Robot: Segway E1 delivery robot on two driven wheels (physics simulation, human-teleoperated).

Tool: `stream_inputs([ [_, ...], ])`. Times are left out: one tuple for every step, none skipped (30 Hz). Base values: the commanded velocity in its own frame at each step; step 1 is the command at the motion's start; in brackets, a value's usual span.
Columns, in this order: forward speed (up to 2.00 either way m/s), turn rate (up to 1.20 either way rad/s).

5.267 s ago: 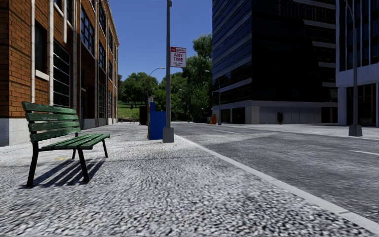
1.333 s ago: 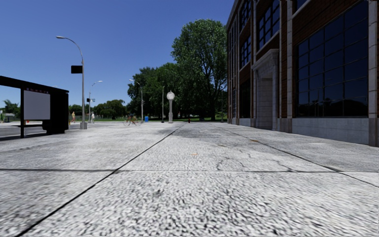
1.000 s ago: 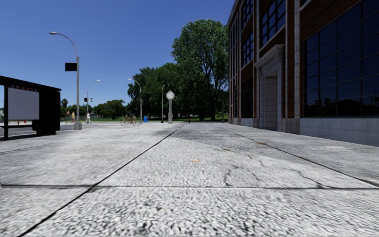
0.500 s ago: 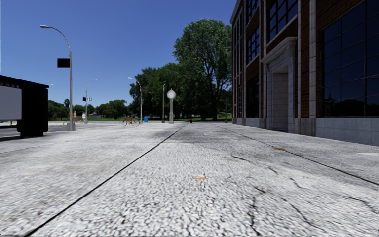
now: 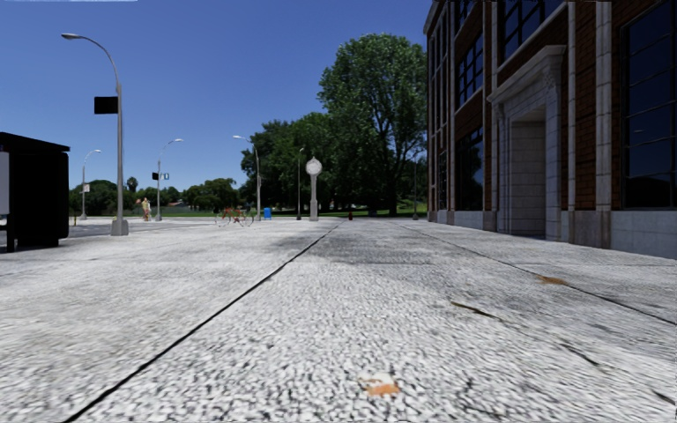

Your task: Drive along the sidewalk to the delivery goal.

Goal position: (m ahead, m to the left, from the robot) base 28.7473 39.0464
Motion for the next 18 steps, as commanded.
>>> stream_inputs([
  [2.0, 0.23],
  [2.0, 0.23],
  [2.0, 0.23],
  [2.0, 0.26],
  [2.0, 0.27],
  [2.0, 0.27],
  [2.0, 0.27],
  [2.0, 0.27],
  [2.0, 0.27],
  [2.0, 0.27],
  [2.0, 0.27],
  [2.0, 0.27],
  [2.0, 0.27],
  [2.0, 0.27],
  [2.0, 0.27],
  [2.0, 0.27],
  [2.0, 0.27],
  [2.0, 0.28],
])
